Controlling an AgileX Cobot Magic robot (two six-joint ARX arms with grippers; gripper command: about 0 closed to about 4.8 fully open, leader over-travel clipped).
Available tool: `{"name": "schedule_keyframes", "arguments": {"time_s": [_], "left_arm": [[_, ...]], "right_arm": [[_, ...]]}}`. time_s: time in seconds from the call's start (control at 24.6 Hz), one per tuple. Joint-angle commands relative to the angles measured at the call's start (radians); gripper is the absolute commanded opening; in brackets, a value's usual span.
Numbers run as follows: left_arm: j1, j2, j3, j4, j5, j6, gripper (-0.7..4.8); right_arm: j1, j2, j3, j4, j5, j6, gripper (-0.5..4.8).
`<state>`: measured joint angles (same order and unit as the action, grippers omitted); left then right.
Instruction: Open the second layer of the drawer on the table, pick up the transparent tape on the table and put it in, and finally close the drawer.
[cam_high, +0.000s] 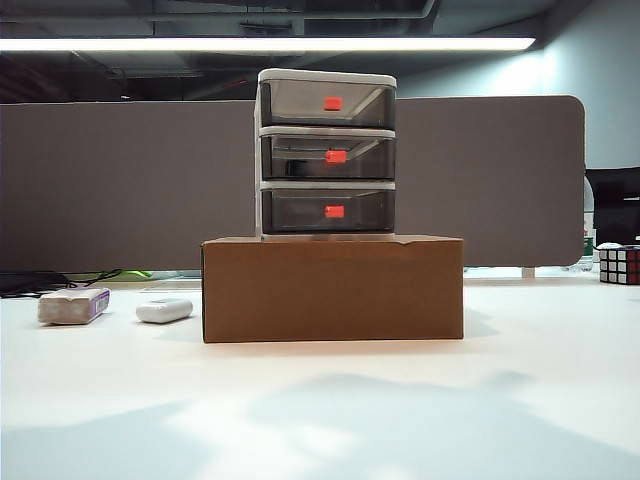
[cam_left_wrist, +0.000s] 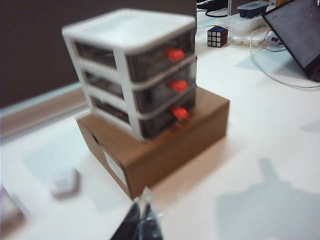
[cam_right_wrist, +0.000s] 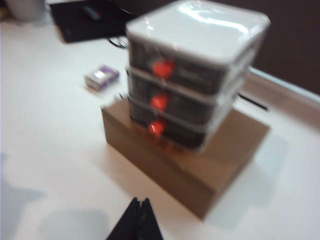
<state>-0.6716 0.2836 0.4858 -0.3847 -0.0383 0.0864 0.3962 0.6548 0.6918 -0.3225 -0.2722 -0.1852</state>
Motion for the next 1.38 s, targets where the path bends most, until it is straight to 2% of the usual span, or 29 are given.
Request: {"name": "schedule_keyframes", "arguments": {"time_s": [0.04, 0.16, 0.28, 0.41, 0.61, 0.77, 0.89, 1.06, 1.14, 1.26, 1.38], "left_arm": [[0.001, -0.142, -0.092, -0.040, -0.003, -0.086, -0.06], [0.000, -0.285, -0.183, -0.016, -0.028, -0.072, -0.06], [0.002, -0.278, -0.207, -0.014, -0.029, -0.067, -0.06], [0.003, -0.280, -0.245, 0.042, -0.033, -0.063, -0.06], [0.005, -0.282, -0.320, 0.163, -0.041, -0.077, -0.06], [0.008, -0.282, -0.396, 0.280, -0.122, -0.083, -0.06], [0.014, -0.282, -0.415, 0.293, -0.135, -0.087, -0.06], [0.015, -0.282, -0.466, 0.346, -0.198, -0.097, -0.06], [0.041, -0.282, -0.479, 0.337, -0.211, -0.107, -0.06], [0.129, -0.282, -0.479, 0.326, -0.208, -0.065, -0.06], [0.246, -0.282, -0.479, 0.329, -0.156, -0.072, -0.06]], "right_arm": [[0.000, -0.171, -0.134, -0.003, 0.114, 0.050, -0.05], [0.000, -0.365, -0.271, 0.010, 0.121, 0.116, -0.05], [-0.002, -0.509, -0.373, 0.042, 0.113, 0.122, -0.05], [0.013, -0.647, -0.465, 0.060, 0.115, 0.122, -0.05], [0.024, -0.632, -0.562, 0.132, 0.117, 0.126, -0.05], [0.024, -0.655, -0.677, 0.272, 0.166, 0.159, -0.05], [0.020, -0.655, -0.691, 0.245, 0.178, 0.158, -0.05], [0.017, -0.655, -0.691, 0.237, 0.257, 0.127, -0.05], [-0.006, -0.654, -0.691, 0.235, 0.285, 0.105, -0.05], [-0.085, -0.654, -0.691, 0.231, 0.269, 0.105, -0.05], [-0.166, -0.654, -0.691, 0.230, 0.243, 0.105, -0.05]]}}
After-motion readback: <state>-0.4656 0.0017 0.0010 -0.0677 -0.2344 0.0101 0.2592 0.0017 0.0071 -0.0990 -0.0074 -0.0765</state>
